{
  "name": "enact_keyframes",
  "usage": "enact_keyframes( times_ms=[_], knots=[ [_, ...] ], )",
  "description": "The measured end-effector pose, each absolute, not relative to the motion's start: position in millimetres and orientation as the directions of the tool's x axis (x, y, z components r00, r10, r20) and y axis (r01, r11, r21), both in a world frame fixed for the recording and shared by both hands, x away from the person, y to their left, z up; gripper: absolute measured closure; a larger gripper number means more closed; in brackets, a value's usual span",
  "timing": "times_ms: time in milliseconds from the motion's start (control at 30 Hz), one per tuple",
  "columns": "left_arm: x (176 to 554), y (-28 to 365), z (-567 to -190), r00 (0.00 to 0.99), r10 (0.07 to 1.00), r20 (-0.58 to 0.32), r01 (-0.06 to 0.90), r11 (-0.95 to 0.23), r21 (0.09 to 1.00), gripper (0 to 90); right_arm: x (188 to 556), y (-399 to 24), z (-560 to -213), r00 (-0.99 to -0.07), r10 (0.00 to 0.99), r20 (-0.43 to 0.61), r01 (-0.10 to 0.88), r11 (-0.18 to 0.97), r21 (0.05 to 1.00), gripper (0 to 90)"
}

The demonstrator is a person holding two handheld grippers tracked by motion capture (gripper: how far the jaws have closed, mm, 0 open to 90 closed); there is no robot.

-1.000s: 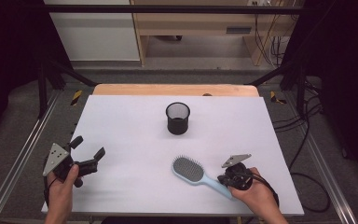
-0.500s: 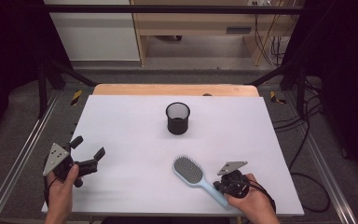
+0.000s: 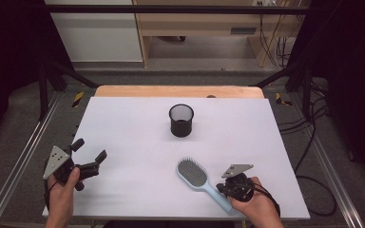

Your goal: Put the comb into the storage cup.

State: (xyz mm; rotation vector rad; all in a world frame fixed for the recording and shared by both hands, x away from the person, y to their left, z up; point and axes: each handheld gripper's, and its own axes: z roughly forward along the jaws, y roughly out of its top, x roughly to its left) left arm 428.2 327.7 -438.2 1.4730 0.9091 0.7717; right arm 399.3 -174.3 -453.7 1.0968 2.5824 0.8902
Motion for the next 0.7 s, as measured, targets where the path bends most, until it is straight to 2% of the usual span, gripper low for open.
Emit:
enact_keyframes(
  times_ms=[67,167,200,233,267,333,367,400,467,500,533,600,700],
  knots=[
    [428.1,327.9,-438.4,0.478,0.878,-0.038,0.106,-0.015,0.994,1.7,399.3,-175.2,-450.8,-0.7,0.713,0.049,0.585,0.532,0.612,87.8],
    [427.9,328.2,-438.3,0.478,0.878,-0.04,0.105,-0.013,0.994,1.6,398.5,-175.4,-445.8,-0.696,0.715,0.057,0.579,0.513,0.634,78.7],
    [427.9,328.3,-438.3,0.478,0.878,-0.04,0.105,-0.012,0.994,1.7,397.4,-173.8,-443.5,-0.7,0.711,0.068,0.574,0.503,0.646,63.8],
    [427.9,328.4,-438.3,0.477,0.878,-0.042,0.106,-0.011,0.994,1.6,397.2,-172.7,-442.8,-0.701,0.71,0.069,0.571,0.5,0.651,56.1],
    [427.8,328.6,-438.3,0.476,0.878,-0.042,0.106,-0.01,0.994,1.6,397.2,-172.7,-442.8,-0.701,0.71,0.069,0.571,0.5,0.651,56.1],
    [427.7,328.7,-438.1,0.476,0.878,-0.043,0.105,-0.009,0.994,1.6,397.1,-170.4,-442.8,-0.698,0.714,0.06,0.568,0.5,0.653,46.2],
    [427.7,328.7,-438.1,0.476,0.878,-0.043,0.105,-0.008,0.994,1.6,397.4,-167.3,-443.9,-0.69,0.721,0.052,0.573,0.501,0.648,36.1],
    [427.8,328.7,-438.1,0.476,0.878,-0.044,0.106,-0.008,0.994,1.6,397.4,-167.3,-443.9,-0.69,0.721,0.052,0.573,0.501,0.648,36.1],
    [427.6,328.8,-438.2,0.471,0.881,-0.04,0.105,-0.012,0.994,1.6,397.3,-163.6,-445.3,-0.684,0.728,0.049,0.581,0.504,0.639,28.3],
    [427.5,328.8,-438.2,0.471,0.881,-0.039,0.105,-0.012,0.994,1.6,397.9,-158.4,-447.7,-0.683,0.729,0.049,0.589,0.51,0.627,18.9],
    [427.4,328.9,-438.2,0.472,0.881,-0.039,0.104,-0.012,0.994,1.6,397.9,-158.4,-447.7,-0.683,0.729,0.049,0.589,0.51,0.627,18.9],
    [427.4,329.2,-438.2,0.472,0.881,-0.037,0.104,-0.015,0.994,1.7,398.3,-153.0,-449.8,-0.687,0.725,0.045,0.59,0.52,0.617,12.8],
    [427.9,329.1,-438.1,0.478,0.877,-0.042,0.104,-0.009,0.994,1.7,399.6,-142.6,-454.4,-0.694,0.719,0.046,0.594,0.535,0.6,11.9]
  ],
)
